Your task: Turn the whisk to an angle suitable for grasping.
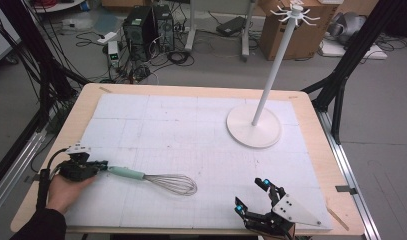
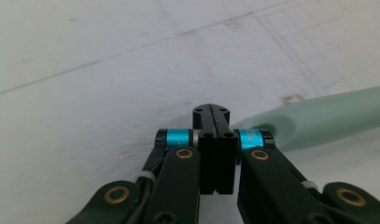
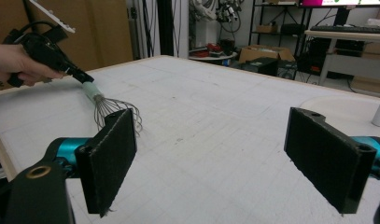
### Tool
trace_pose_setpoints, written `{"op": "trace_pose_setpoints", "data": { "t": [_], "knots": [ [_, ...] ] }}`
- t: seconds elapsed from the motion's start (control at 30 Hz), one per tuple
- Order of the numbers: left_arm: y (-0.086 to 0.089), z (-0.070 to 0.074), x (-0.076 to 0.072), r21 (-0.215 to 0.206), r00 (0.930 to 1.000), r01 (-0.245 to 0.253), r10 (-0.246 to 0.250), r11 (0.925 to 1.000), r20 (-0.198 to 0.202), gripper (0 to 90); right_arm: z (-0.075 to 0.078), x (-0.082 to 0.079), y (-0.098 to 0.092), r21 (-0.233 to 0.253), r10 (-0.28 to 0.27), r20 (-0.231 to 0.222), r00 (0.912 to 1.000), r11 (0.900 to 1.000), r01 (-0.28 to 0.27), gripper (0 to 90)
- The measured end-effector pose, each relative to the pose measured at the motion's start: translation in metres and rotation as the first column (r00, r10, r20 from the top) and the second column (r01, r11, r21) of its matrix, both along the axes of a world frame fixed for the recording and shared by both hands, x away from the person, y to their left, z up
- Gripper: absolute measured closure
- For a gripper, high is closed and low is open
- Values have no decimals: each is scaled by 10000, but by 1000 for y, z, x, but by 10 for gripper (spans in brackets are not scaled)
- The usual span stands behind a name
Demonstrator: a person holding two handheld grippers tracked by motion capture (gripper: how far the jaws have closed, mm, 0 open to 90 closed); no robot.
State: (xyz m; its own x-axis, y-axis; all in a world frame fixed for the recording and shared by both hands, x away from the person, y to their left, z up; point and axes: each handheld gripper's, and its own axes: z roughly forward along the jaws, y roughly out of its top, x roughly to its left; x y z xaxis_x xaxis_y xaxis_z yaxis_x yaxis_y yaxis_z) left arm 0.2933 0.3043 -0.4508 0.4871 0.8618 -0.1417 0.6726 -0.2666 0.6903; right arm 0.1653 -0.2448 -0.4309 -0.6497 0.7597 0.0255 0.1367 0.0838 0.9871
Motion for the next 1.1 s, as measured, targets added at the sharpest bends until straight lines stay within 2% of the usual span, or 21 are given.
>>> {"op": "trace_pose_setpoints", "data": {
  "t": [0.13,0.33,0.47,0.57,0.67,0.83,0.97,1.1],
  "knots": [
    [-19,0,-2,-22,9995,315,-315,9995,-88,899,0,0,0,17,-6,18,10000,10000,6,158],
    [-39,0,-4,-121,9978,650,-651,9978,-115,899,1,0,-1,38,3,36,10000,10000,-3,159],
    [-55,0,-6,-163,9944,1042,-1044,9944,-133,899,1,0,-1,37,11,26,10000,10000,-11,158],
    [-69,1,-6,-408,9928,1183,-1190,9921,-151,898,1,0,0,53,15,17,10000,10000,-15,158],
    [-78,-1,-6,-212,9930,1180,-1181,9928,-45,897,1,0,-1,53,14,40,10000,10000,-14,158],
    [-76,1,-7,-171,9940,1088,-1086,9939,106,897,1,0,-1,59,17,56,10000,10000,-17,159],
    [-64,7,-9,-660,9969,639,-607,9958,500,893,1,-1,-1,70,37,57,10000,10000,-37,158],
    [-49,10,-21,-757,9966,453,-399,9961,716,879,0,0,-1,47,48,24,10000,10000,-48,158]
  ]
}}
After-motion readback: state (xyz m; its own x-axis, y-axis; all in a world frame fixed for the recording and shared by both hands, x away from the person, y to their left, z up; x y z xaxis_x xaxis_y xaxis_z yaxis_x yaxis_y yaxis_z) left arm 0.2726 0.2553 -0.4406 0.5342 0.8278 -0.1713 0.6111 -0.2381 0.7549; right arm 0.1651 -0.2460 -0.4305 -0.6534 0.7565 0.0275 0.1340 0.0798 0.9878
